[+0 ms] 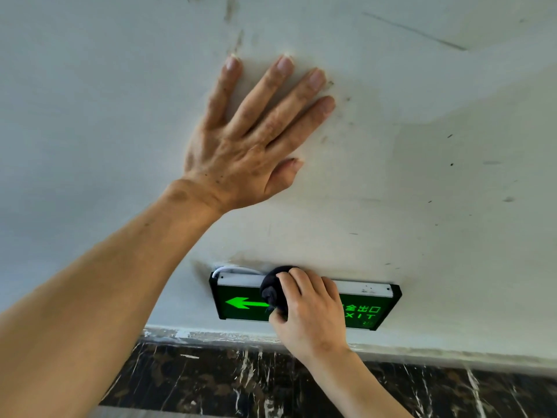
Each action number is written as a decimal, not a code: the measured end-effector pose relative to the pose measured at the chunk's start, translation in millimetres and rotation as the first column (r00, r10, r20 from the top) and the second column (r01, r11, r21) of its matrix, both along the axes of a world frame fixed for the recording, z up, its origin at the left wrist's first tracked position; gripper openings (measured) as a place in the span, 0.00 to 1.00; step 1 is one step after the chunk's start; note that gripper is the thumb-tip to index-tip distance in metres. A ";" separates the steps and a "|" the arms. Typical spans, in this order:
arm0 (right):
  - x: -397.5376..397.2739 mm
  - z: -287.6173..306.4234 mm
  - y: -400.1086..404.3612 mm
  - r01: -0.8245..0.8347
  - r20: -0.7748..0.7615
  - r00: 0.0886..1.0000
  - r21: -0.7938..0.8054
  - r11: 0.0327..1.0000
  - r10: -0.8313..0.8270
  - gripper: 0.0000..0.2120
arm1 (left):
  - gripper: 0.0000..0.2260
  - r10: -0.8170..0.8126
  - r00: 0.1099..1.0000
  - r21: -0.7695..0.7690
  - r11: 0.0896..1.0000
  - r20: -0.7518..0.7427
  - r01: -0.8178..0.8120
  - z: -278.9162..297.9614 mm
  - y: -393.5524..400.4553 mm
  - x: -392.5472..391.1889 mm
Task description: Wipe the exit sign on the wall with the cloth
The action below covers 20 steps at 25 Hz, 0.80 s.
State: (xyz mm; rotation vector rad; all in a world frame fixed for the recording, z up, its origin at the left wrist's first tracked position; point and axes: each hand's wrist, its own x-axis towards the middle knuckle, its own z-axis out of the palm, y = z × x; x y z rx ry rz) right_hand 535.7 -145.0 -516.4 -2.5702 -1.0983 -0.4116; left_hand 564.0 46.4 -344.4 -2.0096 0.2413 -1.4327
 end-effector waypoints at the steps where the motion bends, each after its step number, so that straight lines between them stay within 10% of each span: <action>1: 1.4 0.0 -3.1 0.011 0.000 1.000 -0.001 1.000 -0.011 0.21 | 0.28 0.004 1.000 0.002 1.000 0.002 -0.004 0.0 0.1 -0.2; 20: 31.5 6.7 -73.8 0.254 0.045 0.967 -0.064 0.965 -0.252 0.21 | 0.29 0.005 1.000 0.027 1.000 0.026 -0.005 -1.5 3.4 1.9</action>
